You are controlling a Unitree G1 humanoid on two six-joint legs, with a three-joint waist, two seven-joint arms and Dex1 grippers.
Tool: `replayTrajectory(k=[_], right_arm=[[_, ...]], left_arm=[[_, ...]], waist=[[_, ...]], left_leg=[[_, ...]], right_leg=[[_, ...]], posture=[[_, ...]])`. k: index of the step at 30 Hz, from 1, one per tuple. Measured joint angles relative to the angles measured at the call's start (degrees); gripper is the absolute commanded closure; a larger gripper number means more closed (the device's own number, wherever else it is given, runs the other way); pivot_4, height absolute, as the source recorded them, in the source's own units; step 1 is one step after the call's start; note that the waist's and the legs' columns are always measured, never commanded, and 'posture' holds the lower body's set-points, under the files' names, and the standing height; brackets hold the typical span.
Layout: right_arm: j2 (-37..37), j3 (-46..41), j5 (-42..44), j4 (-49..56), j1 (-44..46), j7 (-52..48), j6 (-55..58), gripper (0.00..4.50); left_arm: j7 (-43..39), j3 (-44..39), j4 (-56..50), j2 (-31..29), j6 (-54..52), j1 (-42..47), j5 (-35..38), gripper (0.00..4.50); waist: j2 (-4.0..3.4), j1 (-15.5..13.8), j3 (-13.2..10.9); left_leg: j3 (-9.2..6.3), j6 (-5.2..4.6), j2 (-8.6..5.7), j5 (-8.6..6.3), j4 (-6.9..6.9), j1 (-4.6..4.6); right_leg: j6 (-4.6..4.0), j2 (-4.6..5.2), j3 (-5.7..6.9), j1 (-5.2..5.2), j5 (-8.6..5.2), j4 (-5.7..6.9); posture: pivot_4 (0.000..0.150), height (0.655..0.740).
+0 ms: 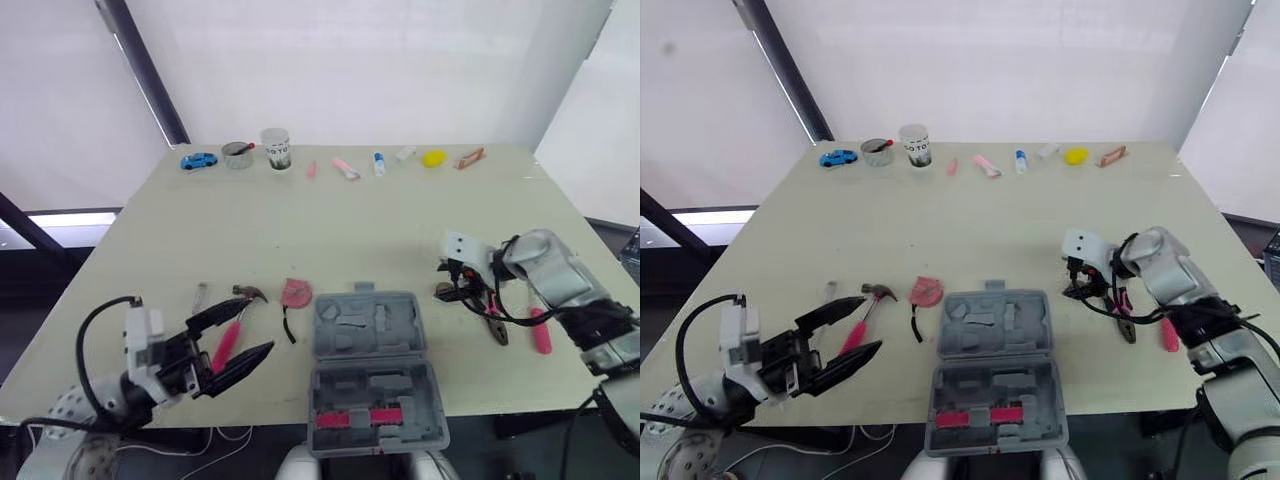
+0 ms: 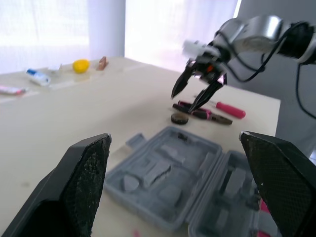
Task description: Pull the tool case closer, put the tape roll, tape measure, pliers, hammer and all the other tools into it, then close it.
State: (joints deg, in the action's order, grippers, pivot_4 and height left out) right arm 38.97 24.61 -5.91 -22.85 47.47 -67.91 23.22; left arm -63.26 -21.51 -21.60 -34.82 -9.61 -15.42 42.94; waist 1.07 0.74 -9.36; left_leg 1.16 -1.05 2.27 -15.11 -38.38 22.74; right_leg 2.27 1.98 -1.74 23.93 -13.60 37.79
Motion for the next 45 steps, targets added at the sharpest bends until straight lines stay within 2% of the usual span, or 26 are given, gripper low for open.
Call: replayTrajectory(k=[1,16,19,20,28,34,38,45], right_arm=[[-0.47,1.29,-1.47,-2.91,1.27,-0.28,-0.32,3.04],[-4.78,4.23,-8.72,-14.23,3.46,-1.43,-3.38,3.04],[-5.82,4.23,-9.66,-16.38,3.95,-0.49,-4.34,3.93],[-6.10,4.23,-9.94,-16.93,4.10,-0.25,-4.85,4.34],[-6.16,4.22,-10.63,-16.95,4.67,-2.46,-6.13,4.34],[-7.33,3.38,-7.80,-4.87,6.52,-7.79,-1.62,4.34],[-14.11,4.69,-6.25,2.78,9.73,-9.78,1.55,4.34],[-23.14,9.35,-7.49,-1.02,12.87,-7.80,0.64,4.34]], left_arm=[[1.08,0.31,-0.55,0.02,-0.72,0.13,0.00,0.00],[6.91,4.22,-6.29,0.43,-4.16,1.89,-0.05,0.00],[8.16,4.89,-6.85,0.43,-4.87,2.49,-0.11,0.00],[8.62,5.46,-7.27,0.43,-5.15,2.55,-0.10,0.00],[12.35,6.17,-10.37,-0.19,-8.50,5.08,1.74,0.00],[13.57,4.29,-10.80,-0.29,-9.90,3.10,3.57,0.00],[13.45,-0.42,-10.25,-0.31,-9.91,-1.04,4.58,0.00],[11.83,-6.52,-6.64,0.61,-8.93,-7.77,4.52,0.00]], waist=[[0.00,-0.04,0.00],[-0.03,0.23,-0.02],[-0.04,0.24,-0.02],[-0.04,0.24,-0.02],[-0.04,0.23,-0.03],[-0.12,1.11,-0.08],[-0.13,1.65,-0.09],[-0.14,1.11,-0.13]], left_leg=[[-0.01,0.00,0.00,0.00,0.01,0.03],[-0.02,0.00,0.00,0.00,0.01,-0.01],[-0.02,0.01,0.00,0.00,0.01,-0.01],[-0.01,0.01,0.00,0.00,0.01,-0.01],[-0.03,0.01,0.00,0.00,0.01,-0.01],[-0.08,0.00,0.04,0.00,0.02,-0.02],[-0.15,0.00,0.09,0.00,0.03,-0.04],[-0.11,0.02,0.01,0.01,0.01,0.04]], right_leg=[[0.00,0.00,0.02,0.00,0.00,-0.03],[0.00,-0.03,0.01,0.00,0.00,0.02],[0.00,-0.03,0.01,0.01,0.00,0.03],[0.00,-0.03,0.00,0.00,0.00,0.02],[0.01,-0.03,0.00,0.00,0.01,0.02],[0.00,-0.08,0.01,0.05,0.00,0.10],[-0.04,-0.13,0.07,0.06,-0.02,0.15],[-0.09,0.05,0.15,0.06,-0.05,0.06]], posture=[[0.150,0.7400],[0.150,0.7400],[0.150,0.7400],[0.150,0.7400],[0.150,0.7400],[0.150,0.7400],[0.150,0.7400],[0.150,0.7400]])
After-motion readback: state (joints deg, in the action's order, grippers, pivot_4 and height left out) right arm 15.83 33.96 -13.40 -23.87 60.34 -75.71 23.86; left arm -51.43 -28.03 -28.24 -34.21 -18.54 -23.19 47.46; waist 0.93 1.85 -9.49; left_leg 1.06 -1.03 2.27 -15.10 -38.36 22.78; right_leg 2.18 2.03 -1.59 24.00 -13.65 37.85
